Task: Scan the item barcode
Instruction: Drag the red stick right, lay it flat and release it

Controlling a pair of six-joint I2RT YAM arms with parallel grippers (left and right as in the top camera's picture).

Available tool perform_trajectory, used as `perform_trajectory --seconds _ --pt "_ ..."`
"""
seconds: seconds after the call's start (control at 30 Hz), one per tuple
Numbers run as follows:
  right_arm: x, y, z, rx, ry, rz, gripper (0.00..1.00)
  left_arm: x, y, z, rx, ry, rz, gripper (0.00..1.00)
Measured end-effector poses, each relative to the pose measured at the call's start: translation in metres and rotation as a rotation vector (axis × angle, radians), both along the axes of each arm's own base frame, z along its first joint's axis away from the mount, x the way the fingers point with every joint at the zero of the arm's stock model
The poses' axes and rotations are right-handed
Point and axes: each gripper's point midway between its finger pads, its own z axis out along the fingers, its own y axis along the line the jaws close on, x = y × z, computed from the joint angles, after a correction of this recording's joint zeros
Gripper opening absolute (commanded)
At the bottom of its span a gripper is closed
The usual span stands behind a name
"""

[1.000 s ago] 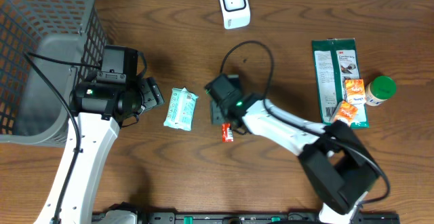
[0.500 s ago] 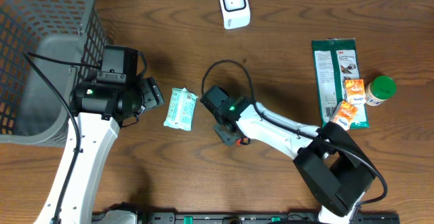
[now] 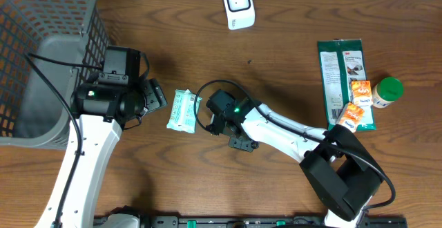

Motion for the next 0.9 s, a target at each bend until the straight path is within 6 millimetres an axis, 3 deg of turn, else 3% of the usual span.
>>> perform_trajectory --seconds 0.2,0.5,0.6,0.9 --pt "0.007 -0.01 0.0 -0.008 0.003 -0.013 0.38 0.0 0.0 0.0 0.0 0.0 0.0 0.83" --pt "0.05 -0.044 0.001 0.038 -0.065 -0.255 0.38 0.0 0.0 0.0 0.0 0.0 0.0 0.83" --pt "0.056 -0.05 0.001 0.066 -0.061 -0.325 0.39 0.0 0.0 0.0 0.0 0.0 0.0 0.83" --pt "0.052 -0.041 0.0 0.139 -0.021 -0.398 0.4 0.0 0.0 0.0 0.0 0.0 0.0 0.83"
